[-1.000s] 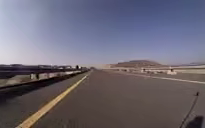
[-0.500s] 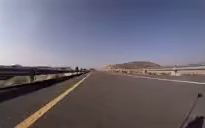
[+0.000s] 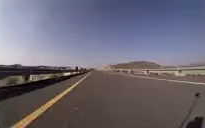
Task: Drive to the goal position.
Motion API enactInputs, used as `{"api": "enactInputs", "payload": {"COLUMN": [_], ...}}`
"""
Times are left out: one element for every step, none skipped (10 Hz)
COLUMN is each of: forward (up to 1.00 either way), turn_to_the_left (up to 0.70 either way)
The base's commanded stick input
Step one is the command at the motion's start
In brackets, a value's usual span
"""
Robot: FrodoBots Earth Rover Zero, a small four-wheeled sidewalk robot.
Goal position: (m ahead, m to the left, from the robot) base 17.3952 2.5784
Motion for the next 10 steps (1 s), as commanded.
{"api": "enactInputs", "payload": {"forward": [0.85, 0.85, 0.85, 0.85, 0.85, 0.85, 0.85, 0.85, 0.85, 0.85], "turn_to_the_left": [0.00, 0.00, 0.00, 0.00, 0.00, 0.00, 0.00, 0.00, 0.00, 0.00]}}
